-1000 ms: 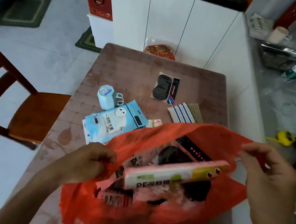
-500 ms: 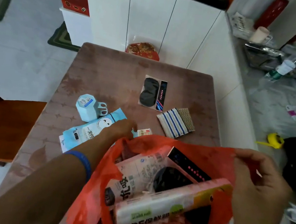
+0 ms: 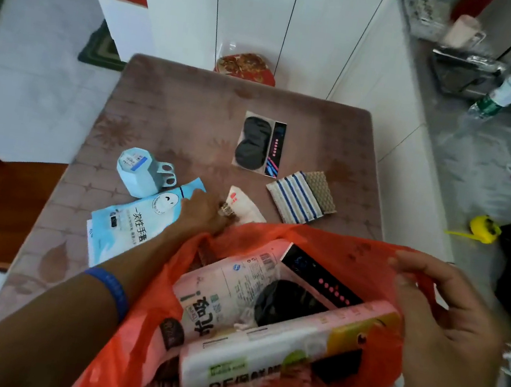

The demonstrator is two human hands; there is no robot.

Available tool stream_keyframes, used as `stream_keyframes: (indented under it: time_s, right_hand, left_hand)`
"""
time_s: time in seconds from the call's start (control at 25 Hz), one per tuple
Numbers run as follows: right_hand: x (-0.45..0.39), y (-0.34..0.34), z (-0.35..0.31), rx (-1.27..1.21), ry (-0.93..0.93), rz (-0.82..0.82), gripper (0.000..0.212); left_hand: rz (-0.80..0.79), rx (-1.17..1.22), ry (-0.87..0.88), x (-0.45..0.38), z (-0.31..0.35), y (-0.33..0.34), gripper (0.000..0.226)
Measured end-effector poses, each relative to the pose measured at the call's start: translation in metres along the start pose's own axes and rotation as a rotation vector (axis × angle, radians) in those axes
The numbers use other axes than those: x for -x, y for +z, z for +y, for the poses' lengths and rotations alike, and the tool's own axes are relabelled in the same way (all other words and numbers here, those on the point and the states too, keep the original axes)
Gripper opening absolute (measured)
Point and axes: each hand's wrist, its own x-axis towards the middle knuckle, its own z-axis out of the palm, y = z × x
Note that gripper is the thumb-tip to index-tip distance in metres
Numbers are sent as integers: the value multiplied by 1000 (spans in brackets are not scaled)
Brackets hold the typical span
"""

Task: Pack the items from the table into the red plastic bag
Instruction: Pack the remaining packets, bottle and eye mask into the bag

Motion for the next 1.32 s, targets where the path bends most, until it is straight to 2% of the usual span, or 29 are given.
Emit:
stream_keyframes:
  time_s: [0.08,0.2,0.28,0.32,0.36,0.4,0.48,0.52,0.6,0.64,0.68,0.76,0.84,0.88,0.92,0.96,1.0,1.08,1.16,1.24,1.32]
  right_hand:
    - [1,-4,0,-54,15,-32,29]
    - [3,-15,-5,-174,46,-143,32]
    - [7,-20,-9,-257,25,-218,38]
    - [9,-23,-9,-300,4,-250,41]
    - [13,-27,-10,-341,-25,-282,41]
    - [18,-29,-12,-381,-51,-305,41]
    - [26,-33,-14,-445,-71,-334,42]
    - [28,-34,-15,-461,-70,-345,43]
    - [28,-32,-18,-447,-66,-366,42]
    - [26,-30,-18,-414,-55,-369,41]
    - [24,-25,-17,-383,-34,-364,41]
    - [24,-15,-17,-364,9,-343,41]
    - [23,-7,-18,-364,20,-325,40]
    - [22,-5,-17,-358,23,-311,41]
    - [20,-4,-17,-349,29,-295,40]
    - [18,-4,-18,-336,38,-290,37]
    - [16,-3,-19,-316,57,-290,31]
    - [16,3,-18,-267,104,-271,39]
    - [15,6,-14,-251,119,-221,34]
    - [15,11,-14,-249,113,-211,29]
    - [14,13,-19,-261,122,-210,44]
  left_hand:
    - [111,340,54,22,11,-37,42]
    - [248,617,154,74,43,-107,30]
    - [181,820,208,118,63,-151,18]
    - [84,911,243,140,73,-163,14]
    - [-2,905,300,158,82,-167,14]
    - [-45,788,383,168,88,-159,15]
    - [-51,286,502,173,94,-115,16]
    - [-102,71,502,170,93,-87,15]
    - [-305,-159,462,160,90,-39,15]
    - [-322,-210,466,158,88,-28,18]
    - [-257,-194,492,160,85,-30,23]
    - [-110,116,480,168,73,-53,29]
    - [18,710,258,180,52,-97,26]
    - [143,969,113,181,32,-116,21]
    - [283,1104,-42,173,4,-127,18]
    - [390,1078,-191,160,-29,-128,19]
    - [419,936,-338,143,-62,-120,22]
    - [211,472,-552,109,-123,-80,45]
    - [42,132,-517,84,-157,-32,83]
    - [100,58,-423,68,-178,-7,108]
    - [158,-53,-391,61,-189,3,113]
